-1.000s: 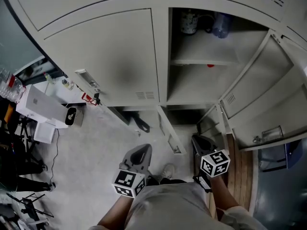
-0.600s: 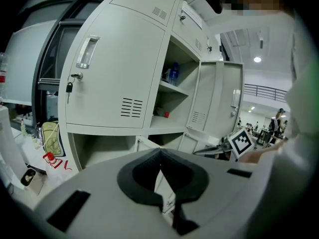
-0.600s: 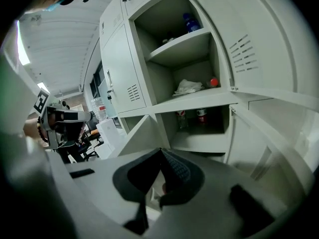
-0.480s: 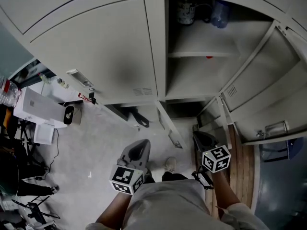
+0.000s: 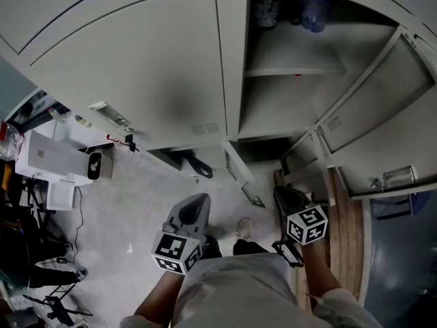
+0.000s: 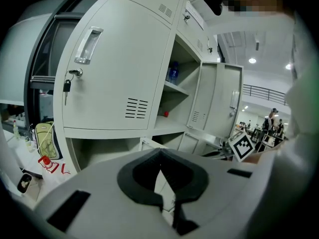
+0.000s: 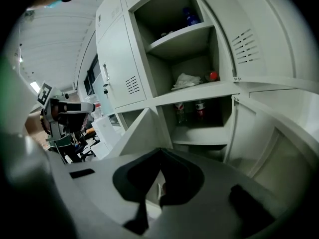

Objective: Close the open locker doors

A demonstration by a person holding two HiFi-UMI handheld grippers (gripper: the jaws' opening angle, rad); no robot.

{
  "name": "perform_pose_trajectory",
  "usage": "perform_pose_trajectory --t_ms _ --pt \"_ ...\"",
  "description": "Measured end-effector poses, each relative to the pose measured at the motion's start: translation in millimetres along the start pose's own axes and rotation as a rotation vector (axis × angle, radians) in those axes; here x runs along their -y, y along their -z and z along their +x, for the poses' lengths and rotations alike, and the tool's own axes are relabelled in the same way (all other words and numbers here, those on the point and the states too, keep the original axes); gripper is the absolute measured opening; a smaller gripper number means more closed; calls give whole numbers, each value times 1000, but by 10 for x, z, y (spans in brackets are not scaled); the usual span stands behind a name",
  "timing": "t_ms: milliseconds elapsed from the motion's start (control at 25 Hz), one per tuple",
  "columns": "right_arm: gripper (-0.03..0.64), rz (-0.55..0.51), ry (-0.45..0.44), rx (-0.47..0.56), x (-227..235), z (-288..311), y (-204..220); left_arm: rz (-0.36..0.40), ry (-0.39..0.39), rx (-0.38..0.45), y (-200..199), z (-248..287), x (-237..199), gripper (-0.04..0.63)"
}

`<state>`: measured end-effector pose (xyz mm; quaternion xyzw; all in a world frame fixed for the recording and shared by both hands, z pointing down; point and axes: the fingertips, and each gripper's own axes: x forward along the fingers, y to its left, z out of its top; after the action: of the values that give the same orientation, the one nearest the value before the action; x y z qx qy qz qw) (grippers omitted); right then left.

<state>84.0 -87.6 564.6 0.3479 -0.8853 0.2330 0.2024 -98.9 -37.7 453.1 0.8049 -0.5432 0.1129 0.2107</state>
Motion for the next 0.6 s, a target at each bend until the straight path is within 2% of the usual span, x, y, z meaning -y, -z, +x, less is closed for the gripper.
perform_pose_trajectory --t_ms 360,600 --pt "28 -1 5 -21 -128 9 79 -9 20 -2 40 -22 -63 14" --pt "28 -20 -25 -43 -303 48 120 -15 20 -2 59 -56 -114 14"
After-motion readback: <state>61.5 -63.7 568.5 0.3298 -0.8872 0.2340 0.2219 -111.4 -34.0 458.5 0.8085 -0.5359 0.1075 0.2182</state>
